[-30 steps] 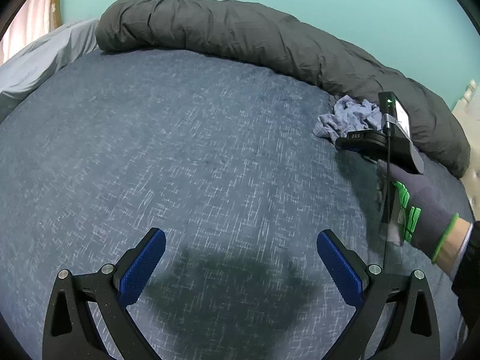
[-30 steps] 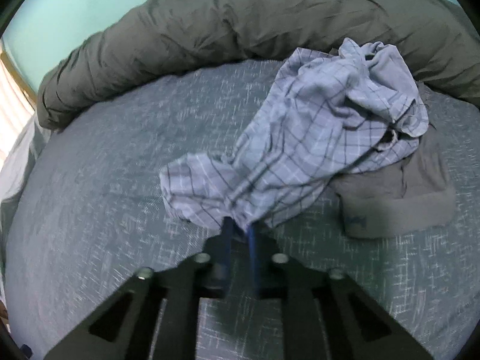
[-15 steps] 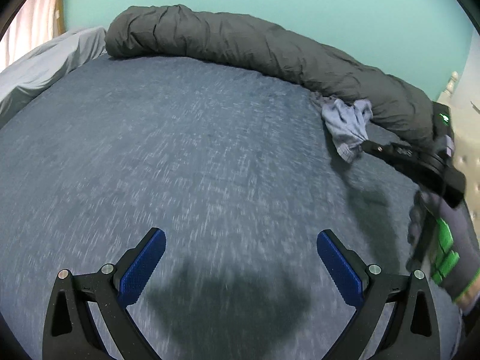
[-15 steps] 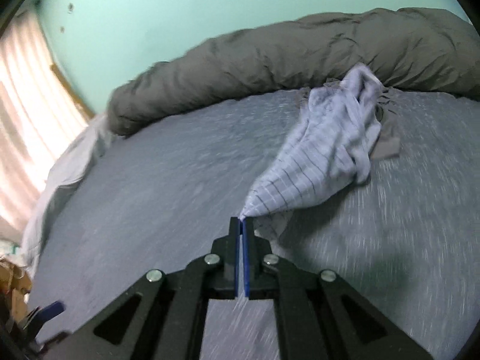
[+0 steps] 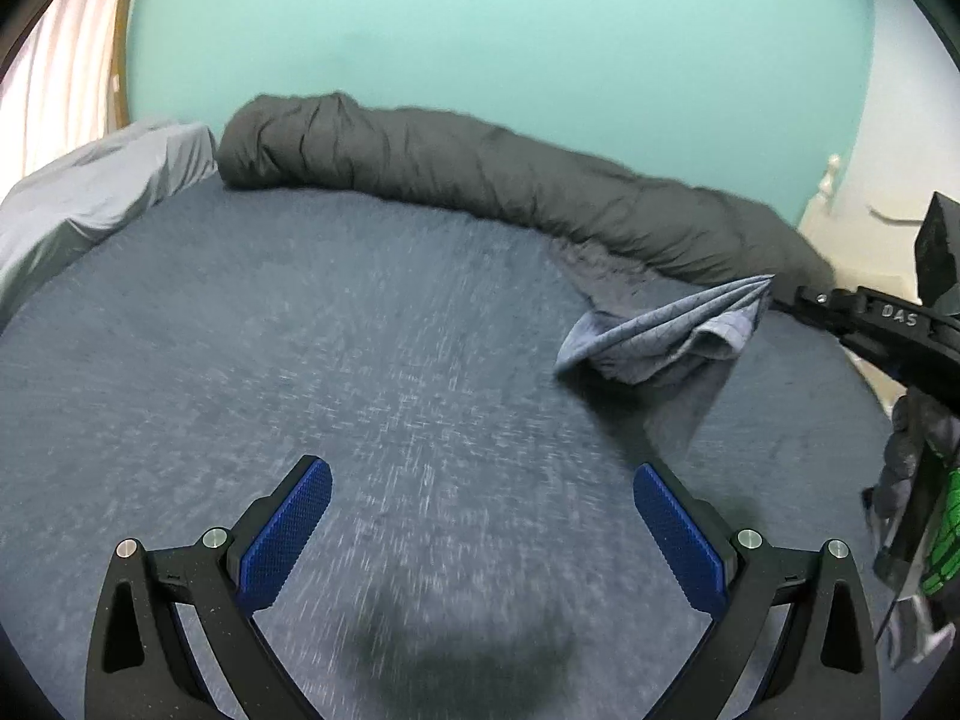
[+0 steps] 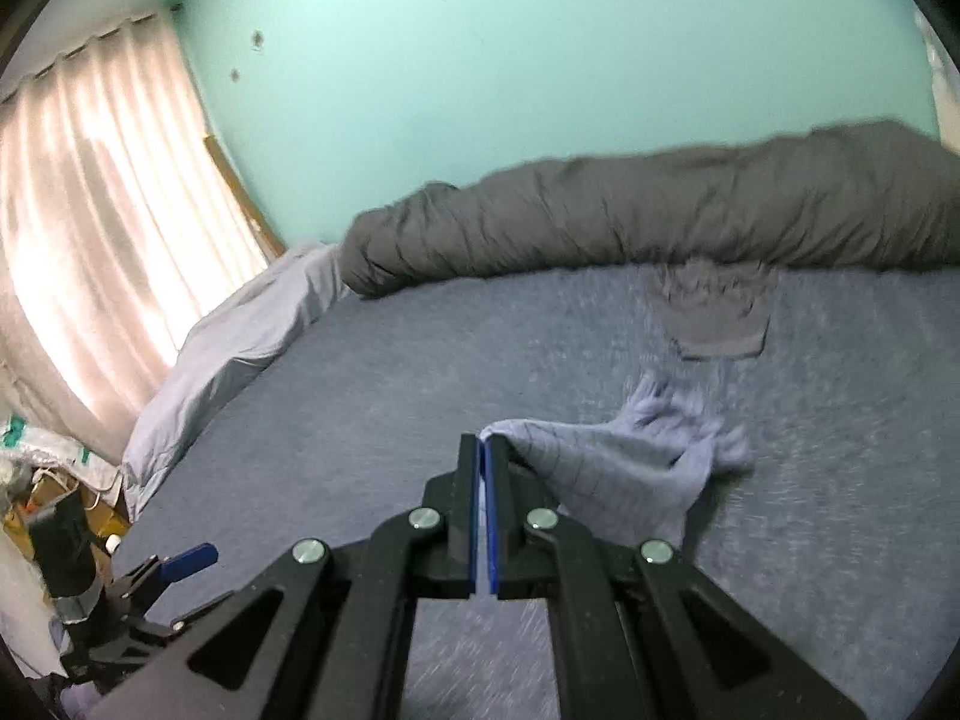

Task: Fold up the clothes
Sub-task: 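Grasp the plaid shorts with the right gripper and pull them toward the tools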

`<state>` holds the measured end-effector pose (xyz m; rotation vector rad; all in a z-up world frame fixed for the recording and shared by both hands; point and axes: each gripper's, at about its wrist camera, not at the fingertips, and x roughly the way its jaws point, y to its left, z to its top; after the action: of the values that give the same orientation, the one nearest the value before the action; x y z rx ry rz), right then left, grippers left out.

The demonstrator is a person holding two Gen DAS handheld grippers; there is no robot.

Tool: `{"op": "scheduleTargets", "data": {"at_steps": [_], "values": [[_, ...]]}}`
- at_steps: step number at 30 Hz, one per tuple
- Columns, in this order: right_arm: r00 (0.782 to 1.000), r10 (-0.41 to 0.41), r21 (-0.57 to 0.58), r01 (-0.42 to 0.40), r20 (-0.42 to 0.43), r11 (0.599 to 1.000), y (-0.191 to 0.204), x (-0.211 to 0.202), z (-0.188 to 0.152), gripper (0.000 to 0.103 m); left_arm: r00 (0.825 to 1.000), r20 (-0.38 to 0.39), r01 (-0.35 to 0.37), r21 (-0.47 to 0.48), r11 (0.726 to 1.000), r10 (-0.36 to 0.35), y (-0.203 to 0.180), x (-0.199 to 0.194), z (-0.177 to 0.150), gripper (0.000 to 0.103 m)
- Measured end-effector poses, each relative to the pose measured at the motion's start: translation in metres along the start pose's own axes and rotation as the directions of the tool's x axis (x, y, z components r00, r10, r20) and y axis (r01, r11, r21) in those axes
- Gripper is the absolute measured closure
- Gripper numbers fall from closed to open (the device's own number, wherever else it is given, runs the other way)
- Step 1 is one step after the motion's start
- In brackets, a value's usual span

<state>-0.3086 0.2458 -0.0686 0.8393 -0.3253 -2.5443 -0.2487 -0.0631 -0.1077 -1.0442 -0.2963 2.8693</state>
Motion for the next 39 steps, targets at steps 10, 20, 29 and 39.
{"op": "scheduleTargets", "data": {"at_steps": [10,20,29,39], "values": [[0.998,0.006,0.031,-0.008,0.068,0.999,0.092,-0.151,-0.033,0.102,1.0,-0.008,-0.029,0.044,0.999,0.029,0.006,-0.139,-0.04,0.0],[0.99,0.0,-0.017,-0.002,-0.141,1.0,0.122,-0.144,-0.126,0.102,0.996,-0.084,0.004,0.041,0.999,0.0,0.01,-0.163,-0.104,0.0],[0.96,-0.23,0.02,0.236,-0.158,0.972,0.056,-0.11,-0.156,0.102,0.994,-0.11,-0.003,0.052,0.999,0.009,0.014,-0.157,-0.124,0.0],[0.914,-0.316,0.151,0.361,-0.256,0.92,-0.009,-0.099,-0.188,0.097,0.985,-0.173,0.007,0.061,0.998,0.004,0.01,-0.115,-0.13,0.0]]}}
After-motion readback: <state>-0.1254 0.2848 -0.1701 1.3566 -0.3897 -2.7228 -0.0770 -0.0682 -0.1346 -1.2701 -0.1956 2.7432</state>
